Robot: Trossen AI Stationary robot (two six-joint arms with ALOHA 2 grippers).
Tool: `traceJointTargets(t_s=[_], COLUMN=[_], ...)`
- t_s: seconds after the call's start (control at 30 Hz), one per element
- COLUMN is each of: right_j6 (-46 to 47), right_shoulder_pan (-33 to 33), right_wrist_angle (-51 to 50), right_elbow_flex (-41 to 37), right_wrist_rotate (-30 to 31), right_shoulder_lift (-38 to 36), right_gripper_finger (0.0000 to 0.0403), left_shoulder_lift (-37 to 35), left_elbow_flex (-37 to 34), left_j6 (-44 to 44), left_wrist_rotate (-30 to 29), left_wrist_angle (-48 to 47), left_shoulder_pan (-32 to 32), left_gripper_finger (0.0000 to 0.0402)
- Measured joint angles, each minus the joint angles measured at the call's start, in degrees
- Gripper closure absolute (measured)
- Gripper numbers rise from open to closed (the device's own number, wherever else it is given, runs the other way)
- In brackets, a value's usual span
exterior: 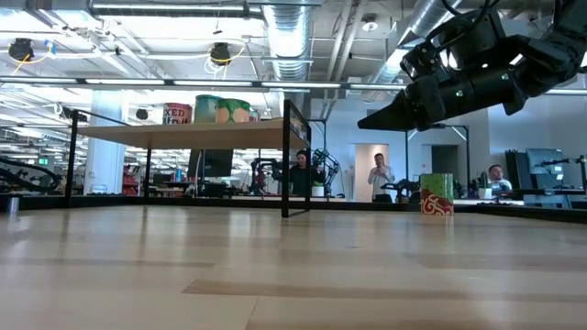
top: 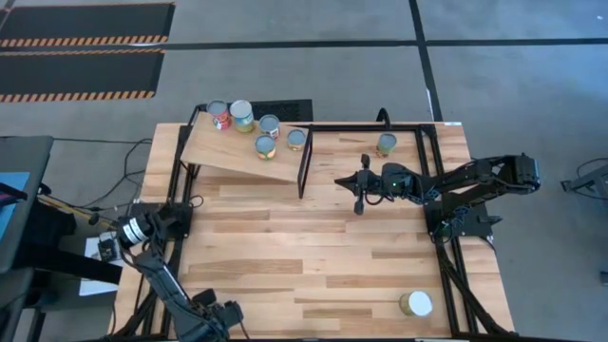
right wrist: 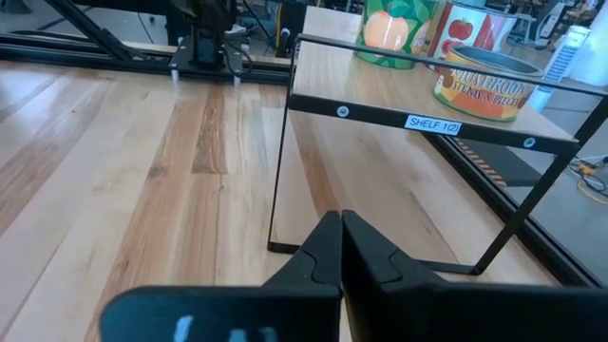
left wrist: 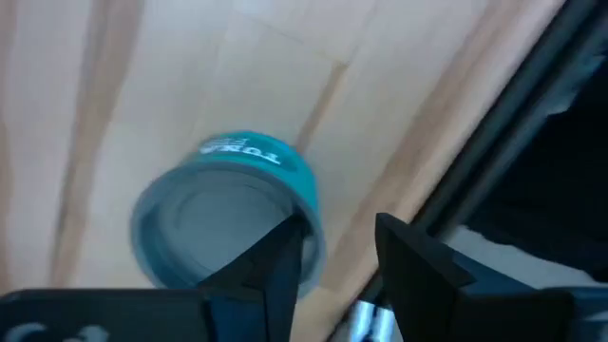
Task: Pick and place cans onto a shelf
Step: Put the canned tuna on the shelf
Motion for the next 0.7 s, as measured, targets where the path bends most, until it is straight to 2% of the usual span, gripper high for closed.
traceJointTargets(t_s=[0.17,0.4,0.57,0.7], right_j6=[-0.16,-0.21,-0.36,-0.43], right_shoulder_pan=[-0.07,-0.09,-0.09,-0.09], right_wrist_angle=[0.20,0.39,0.41,0.53], right_elbow_flex=[0.00,0.00,0.00,0.00], right_wrist_rotate=[0.09,0.22,0.22,0.22], right_shoulder_lift=[0.00,0.00,-0.01,-0.01], right_gripper_finger=[0.0389,0.0387,0.0389,0.0386], left_shoulder_lift=[1.02,0.74,0.77,0.05], left_elbow_flex=[0.26,-0.04,-0.14,-0.15], left_j6=[3.39,5.19,11.94,19.69], left_wrist_rotate=[-1.19,-6.56,-10.99,-14.52], left_wrist_angle=[-1.75,-8.26,-9.99,-10.56], left_shoulder_pan=[0.01,0.18,1.34,5.61], left_gripper_finger=[0.0292,0.0388,0.0398,0.0400])
